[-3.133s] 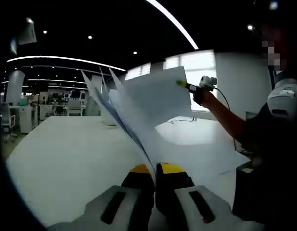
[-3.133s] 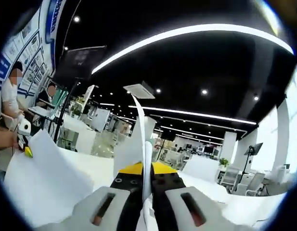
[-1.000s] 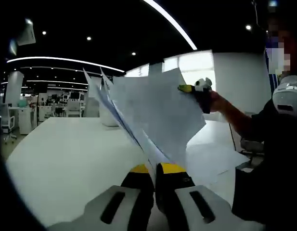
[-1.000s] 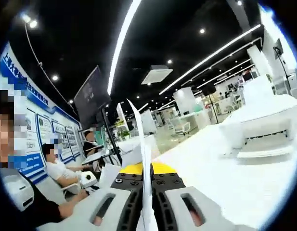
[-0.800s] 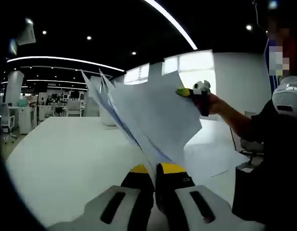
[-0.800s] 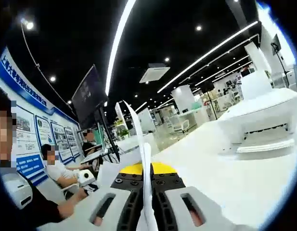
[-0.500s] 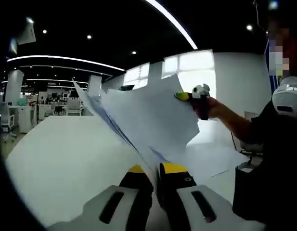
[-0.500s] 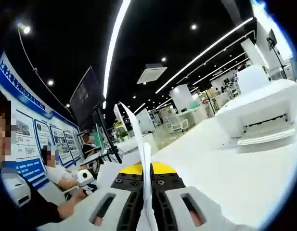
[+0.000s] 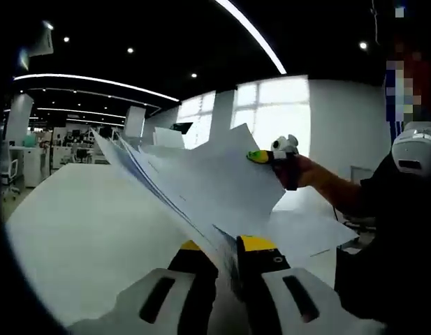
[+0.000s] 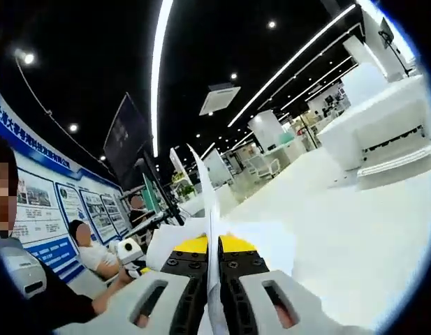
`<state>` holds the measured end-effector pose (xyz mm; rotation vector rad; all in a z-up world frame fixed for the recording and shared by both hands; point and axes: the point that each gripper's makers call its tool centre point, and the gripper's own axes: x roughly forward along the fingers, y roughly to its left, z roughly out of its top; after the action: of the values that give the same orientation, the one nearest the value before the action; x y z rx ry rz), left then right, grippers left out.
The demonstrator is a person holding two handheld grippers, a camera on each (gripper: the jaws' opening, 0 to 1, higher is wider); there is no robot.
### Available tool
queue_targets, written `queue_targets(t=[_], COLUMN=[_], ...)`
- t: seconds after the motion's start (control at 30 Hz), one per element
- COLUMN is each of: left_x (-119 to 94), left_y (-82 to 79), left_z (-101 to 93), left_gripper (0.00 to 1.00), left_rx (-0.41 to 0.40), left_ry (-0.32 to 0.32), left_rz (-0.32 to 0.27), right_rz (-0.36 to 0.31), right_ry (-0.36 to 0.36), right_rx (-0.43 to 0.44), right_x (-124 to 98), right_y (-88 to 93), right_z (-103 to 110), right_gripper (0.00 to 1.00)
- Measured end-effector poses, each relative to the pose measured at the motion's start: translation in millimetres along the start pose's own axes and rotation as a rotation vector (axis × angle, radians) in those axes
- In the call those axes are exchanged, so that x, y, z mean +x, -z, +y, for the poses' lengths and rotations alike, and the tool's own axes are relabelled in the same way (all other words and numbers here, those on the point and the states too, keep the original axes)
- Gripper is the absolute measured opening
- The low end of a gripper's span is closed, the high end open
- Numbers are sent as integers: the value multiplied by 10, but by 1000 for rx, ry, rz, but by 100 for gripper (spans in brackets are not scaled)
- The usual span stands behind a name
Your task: Organize the stack of printing papers by aligning and flattening the scattered papers on the table
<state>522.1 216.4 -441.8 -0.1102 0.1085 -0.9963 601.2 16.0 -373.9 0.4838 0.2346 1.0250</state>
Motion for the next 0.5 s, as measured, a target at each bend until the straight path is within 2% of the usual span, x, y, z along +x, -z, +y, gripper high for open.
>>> queue_targets(t=[0.3,0.5], left_x=[-17,-4], left_y=[-68,-73], left_z=[-59,-86], left_gripper=[26,31], left_rx=[-71,-106], left_ry=[63,87], left_rz=[-35,-37], right_rz=[48,76], right_ry=[-26,-36], right_rx=[-1,-32], right_x=[78,100], right_y=[144,167], right_z=[-12,-1], right_gripper=[0,0])
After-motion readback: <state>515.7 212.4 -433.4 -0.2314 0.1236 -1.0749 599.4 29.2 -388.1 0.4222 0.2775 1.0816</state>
